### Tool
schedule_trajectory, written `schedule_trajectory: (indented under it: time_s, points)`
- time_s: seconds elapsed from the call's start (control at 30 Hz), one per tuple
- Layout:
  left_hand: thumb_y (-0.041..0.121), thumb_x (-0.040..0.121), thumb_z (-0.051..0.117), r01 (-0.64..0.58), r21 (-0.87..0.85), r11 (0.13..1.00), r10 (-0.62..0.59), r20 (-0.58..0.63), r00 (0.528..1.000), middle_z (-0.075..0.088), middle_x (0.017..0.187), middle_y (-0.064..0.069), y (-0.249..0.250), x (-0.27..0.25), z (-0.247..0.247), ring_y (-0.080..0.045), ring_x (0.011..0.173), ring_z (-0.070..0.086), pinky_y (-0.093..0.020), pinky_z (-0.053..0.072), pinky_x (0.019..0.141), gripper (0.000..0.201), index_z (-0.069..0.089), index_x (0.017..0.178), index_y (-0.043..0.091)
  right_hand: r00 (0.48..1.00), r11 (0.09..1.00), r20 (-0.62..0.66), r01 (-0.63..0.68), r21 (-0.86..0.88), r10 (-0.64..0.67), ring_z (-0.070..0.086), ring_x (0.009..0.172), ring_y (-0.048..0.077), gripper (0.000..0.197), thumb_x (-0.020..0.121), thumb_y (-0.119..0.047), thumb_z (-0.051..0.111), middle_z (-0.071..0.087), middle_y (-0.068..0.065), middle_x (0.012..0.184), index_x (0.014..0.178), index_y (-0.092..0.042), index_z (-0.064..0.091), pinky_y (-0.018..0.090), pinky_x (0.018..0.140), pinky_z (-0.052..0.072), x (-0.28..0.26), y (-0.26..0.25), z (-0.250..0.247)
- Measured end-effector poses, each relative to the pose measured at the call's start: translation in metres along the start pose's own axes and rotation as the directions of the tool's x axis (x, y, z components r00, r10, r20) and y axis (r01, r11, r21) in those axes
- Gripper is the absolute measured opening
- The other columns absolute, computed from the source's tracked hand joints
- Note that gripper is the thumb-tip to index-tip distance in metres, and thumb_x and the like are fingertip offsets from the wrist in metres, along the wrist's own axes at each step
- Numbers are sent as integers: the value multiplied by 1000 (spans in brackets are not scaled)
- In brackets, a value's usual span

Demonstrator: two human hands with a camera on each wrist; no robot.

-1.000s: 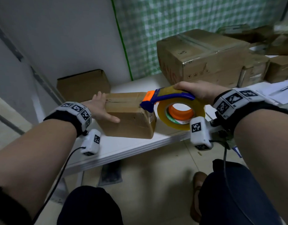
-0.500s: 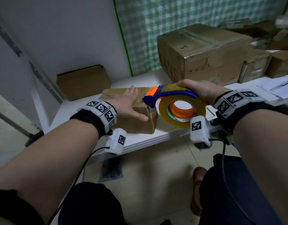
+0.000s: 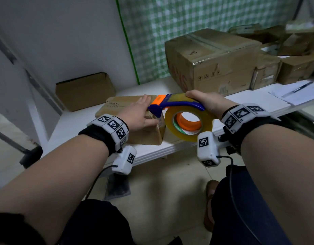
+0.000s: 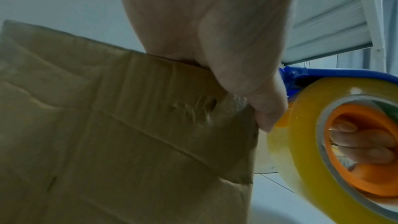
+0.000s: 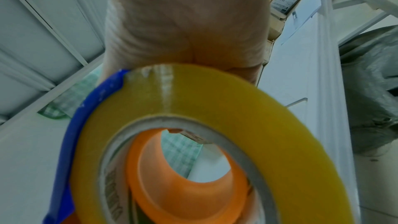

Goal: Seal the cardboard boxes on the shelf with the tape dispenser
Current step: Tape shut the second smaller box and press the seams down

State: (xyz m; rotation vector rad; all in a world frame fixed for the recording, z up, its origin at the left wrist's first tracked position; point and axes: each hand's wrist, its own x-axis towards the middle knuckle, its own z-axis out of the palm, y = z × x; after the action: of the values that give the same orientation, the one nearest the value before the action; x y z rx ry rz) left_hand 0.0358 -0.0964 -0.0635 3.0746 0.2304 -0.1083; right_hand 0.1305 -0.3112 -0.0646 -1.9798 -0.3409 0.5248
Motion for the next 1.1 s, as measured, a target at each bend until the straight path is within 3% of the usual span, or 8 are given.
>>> schedule_trajectory:
  time_s: [0.3, 0.43, 0.63, 0.87, 1.1]
  points:
    - [43, 87, 61, 14, -57, 998, -8, 92, 996, -6, 159, -4, -21, 1, -2, -19, 146, 0, -39, 13, 119, 93, -1, 152, 19, 999, 999, 40, 31, 25, -32, 63, 90, 24, 46, 79, -66, 52, 69, 8, 96, 84, -22, 66, 38, 88, 49, 0, 9, 24]
    - [37, 87, 62, -16, -111, 994, 28, 112, 993, -5, 159, -6, -20, 2, -3, -22, 146, -2, -43, 13, 118, 91, 0, 152, 26, 992, 995, 79, 91, 40, -94, 63, 97, 24, 41, 81, -64, 54, 69, 7, 102, 85, -26, 67, 42, 95, 48, -2, 16, 18]
    - [33, 90, 60, 28, -77, 997, -15, 153, 988, -10, 158, -9, -17, 3, -4, -21, 146, -7, -33, 2, 118, 89, -4, 151, 23, 992, 971, 51, 101, 219, -114, 67, 89, 22, 42, 81, -55, 61, 72, 5, 91, 98, -17, 72, 28, 70, 48, -4, 40, 0]
    - [34, 89, 59, 49, -55, 997, -38, 187, 982, -12, 158, -10, -14, 2, -8, -22, 146, -8, -34, 2, 118, 91, -6, 151, 21, 987, 986, 107, 107, 129, -121, 66, 89, 24, 43, 82, -57, 58, 71, 9, 95, 95, -17, 70, 31, 77, 51, -4, 43, -13]
    - [33, 90, 59, 56, -44, 997, -46, 201, 978, -12, 158, -9, -12, 2, -10, -20, 146, -8, -34, 2, 119, 91, -7, 150, 21, 983, 985, 126, 115, 125, -131, 66, 84, 21, 40, 83, -55, 58, 71, 8, 93, 95, -18, 69, 27, 66, 48, -6, 41, -17]
